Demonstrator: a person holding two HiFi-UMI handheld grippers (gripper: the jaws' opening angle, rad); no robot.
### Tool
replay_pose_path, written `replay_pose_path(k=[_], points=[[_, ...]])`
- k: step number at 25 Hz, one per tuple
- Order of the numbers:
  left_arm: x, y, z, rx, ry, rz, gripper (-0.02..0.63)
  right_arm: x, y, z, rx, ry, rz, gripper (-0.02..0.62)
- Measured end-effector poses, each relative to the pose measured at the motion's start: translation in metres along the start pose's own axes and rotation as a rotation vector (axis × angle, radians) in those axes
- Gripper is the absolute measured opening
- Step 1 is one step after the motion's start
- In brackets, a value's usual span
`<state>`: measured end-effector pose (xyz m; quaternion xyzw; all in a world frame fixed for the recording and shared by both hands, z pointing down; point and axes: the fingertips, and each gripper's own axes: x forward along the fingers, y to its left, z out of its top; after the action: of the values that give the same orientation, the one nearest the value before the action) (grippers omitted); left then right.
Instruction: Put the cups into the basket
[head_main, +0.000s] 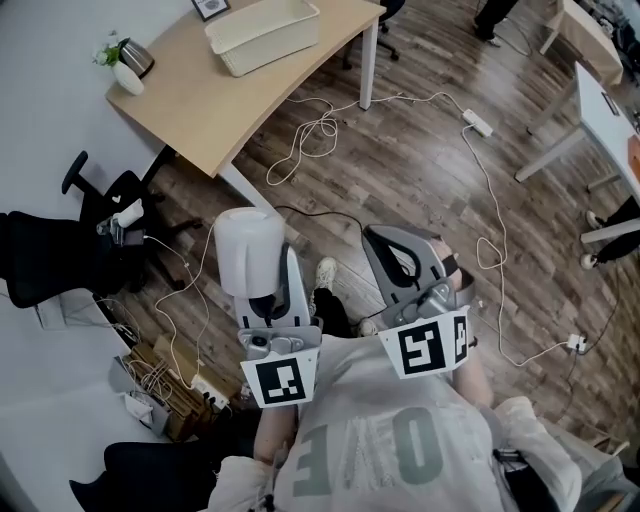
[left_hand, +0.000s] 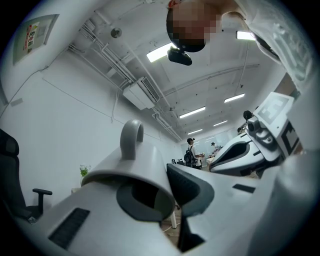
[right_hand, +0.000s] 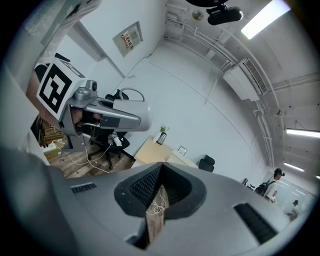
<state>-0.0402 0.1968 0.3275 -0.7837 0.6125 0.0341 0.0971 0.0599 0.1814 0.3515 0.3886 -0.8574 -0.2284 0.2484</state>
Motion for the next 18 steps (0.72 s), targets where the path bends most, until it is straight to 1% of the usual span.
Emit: replay_pose_path(k=[4,7,10,13,15,16,18], points=[[0.039,0.042,-0.009,0.0,-0.02,0.001,0.044,0.053,-0.008,0.012,-0.044,0.011,-0.006,-0.002],[0.067,0.072,-0.015,0.002,-0.02,-0.01,0.044,0.091,-0.018,0.026,-0.055,0.014,-0.018,-0.002],[0.09,0.101,-0.017,-0.016,-0.025,-0.013,0.044,0.127,-0.028,0.042,-0.059,0.014,-0.027,-0.002],[0.111,0.131,-0.023,0.006,-0.033,-0.03,0.044,0.165,-0.03,0.058,-0.071,0.008,-0.031,-0.002],[0.127,0.15,-0.03,0.005,-0.037,-0.037,0.044,0.191,-0.029,0.07,-0.094,-0.008,-0.031,-0.002],[0.135,0.157,-0.034,-0.002,-0.04,-0.041,0.044,0.201,-0.028,0.075,-0.095,-0.017,-0.03,-0.002],[0.15,0.168,-0.037,-0.008,-0.05,-0.052,0.044,0.215,-0.03,0.083,-0.044,-0.038,-0.021,-0.002]])
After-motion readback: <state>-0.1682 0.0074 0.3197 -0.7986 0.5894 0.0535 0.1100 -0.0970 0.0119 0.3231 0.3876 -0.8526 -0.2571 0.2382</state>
